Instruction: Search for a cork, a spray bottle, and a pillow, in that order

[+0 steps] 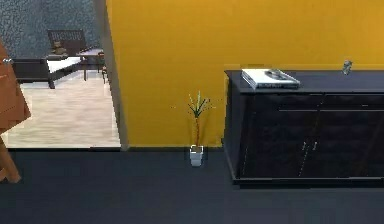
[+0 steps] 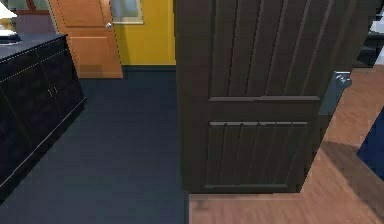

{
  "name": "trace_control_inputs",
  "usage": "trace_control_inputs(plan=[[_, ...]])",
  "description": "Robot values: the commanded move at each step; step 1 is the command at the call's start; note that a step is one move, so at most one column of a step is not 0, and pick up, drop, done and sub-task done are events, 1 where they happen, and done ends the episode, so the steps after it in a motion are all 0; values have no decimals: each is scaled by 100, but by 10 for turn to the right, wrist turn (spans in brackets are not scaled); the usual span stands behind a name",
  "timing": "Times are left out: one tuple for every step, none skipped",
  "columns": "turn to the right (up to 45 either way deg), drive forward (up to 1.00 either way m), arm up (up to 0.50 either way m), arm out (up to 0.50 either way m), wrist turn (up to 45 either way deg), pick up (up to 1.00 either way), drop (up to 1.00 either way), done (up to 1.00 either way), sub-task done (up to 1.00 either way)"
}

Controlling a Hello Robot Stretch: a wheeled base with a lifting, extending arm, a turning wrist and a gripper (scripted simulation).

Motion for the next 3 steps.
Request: trace_control_inputs(plan=[[-30, 0, 0, 0, 0, 0, 0, 0, 0], [0, 5, 0, 0, 0, 0, 0, 0, 0], [-270, 0, 0, 0, 0, 0, 0, 0, 0]])
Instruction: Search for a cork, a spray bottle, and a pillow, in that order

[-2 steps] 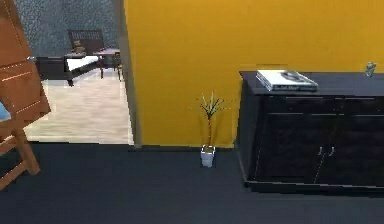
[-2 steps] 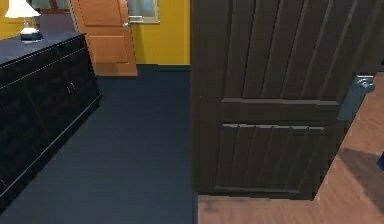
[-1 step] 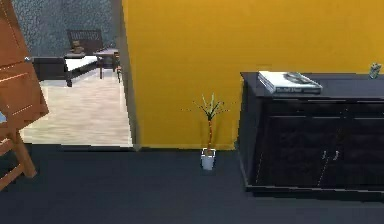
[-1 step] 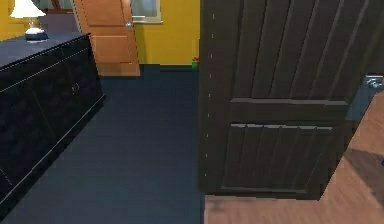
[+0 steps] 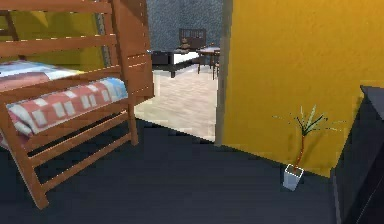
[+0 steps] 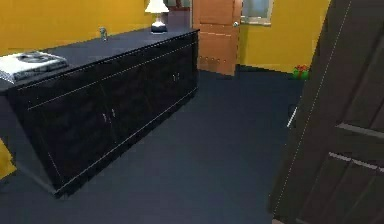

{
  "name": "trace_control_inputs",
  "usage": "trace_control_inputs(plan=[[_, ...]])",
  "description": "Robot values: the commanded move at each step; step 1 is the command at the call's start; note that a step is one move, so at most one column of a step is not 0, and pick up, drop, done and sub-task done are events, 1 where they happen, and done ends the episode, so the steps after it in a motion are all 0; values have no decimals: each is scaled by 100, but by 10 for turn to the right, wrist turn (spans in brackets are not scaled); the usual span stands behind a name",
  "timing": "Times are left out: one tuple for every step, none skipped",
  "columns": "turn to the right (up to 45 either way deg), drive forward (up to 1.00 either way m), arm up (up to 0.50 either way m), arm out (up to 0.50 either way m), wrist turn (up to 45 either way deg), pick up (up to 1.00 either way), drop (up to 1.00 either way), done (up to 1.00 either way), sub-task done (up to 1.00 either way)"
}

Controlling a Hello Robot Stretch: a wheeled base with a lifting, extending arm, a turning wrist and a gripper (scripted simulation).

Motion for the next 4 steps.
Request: trace_control_inputs(plan=[[0, 55, 0, 0, 0, 0, 0, 0, 0], [-450, 0, 0, 0, 0, 0, 0, 0, 0], [-150, 0, 0, 0, 0, 0, 0, 0, 0], [0, 90, 0, 0, 0, 0, 0, 0, 0]])
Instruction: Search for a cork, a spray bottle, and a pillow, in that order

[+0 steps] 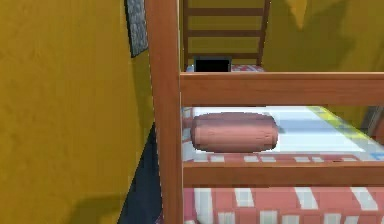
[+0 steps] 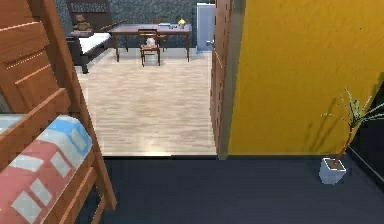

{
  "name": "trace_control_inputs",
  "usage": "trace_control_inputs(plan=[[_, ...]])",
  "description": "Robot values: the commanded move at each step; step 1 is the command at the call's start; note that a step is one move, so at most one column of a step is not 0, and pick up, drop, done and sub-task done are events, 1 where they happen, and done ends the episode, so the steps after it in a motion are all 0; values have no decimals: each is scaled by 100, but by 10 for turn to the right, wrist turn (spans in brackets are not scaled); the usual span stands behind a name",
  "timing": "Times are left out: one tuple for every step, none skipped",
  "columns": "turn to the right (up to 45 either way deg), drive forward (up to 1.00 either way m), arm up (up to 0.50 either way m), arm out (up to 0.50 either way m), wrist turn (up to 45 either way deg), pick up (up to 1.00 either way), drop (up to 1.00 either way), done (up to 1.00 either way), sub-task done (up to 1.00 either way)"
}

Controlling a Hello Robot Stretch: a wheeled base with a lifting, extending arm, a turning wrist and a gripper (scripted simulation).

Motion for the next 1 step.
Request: trace_control_inputs(plan=[[120, 0, 0, 0, 0, 0, 0, 0, 0]])
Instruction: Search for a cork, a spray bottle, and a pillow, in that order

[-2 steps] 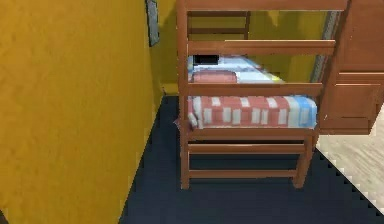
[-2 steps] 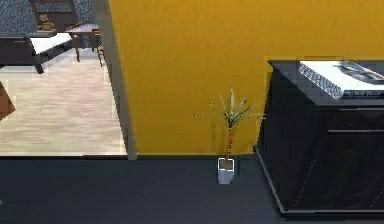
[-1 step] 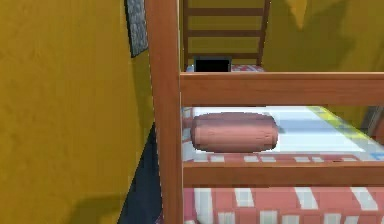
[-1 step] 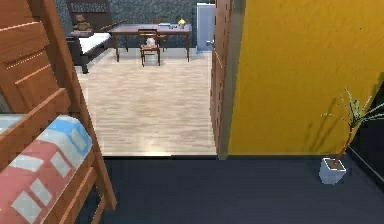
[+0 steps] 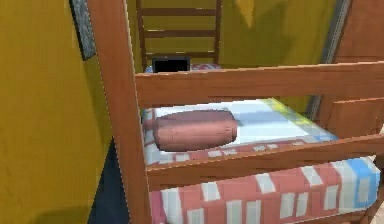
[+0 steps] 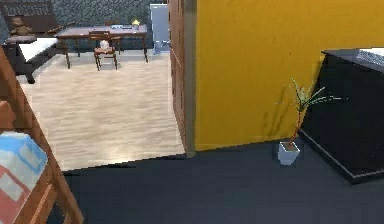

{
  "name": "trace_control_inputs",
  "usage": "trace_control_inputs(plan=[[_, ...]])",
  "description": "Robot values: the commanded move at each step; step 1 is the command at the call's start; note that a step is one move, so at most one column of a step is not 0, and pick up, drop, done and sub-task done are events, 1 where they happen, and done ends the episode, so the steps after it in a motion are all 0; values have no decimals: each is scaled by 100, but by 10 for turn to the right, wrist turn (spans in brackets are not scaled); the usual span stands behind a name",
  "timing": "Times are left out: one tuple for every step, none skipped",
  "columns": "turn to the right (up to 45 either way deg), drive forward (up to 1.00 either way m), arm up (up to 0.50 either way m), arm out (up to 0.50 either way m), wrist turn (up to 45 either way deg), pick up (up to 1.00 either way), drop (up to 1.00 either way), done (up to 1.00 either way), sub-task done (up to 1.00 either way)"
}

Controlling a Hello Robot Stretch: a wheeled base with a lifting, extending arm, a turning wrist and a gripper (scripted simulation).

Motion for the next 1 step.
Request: trace_control_inputs(plan=[[0, 0, 0, 0, 0, 0, 0, 100, 0]])
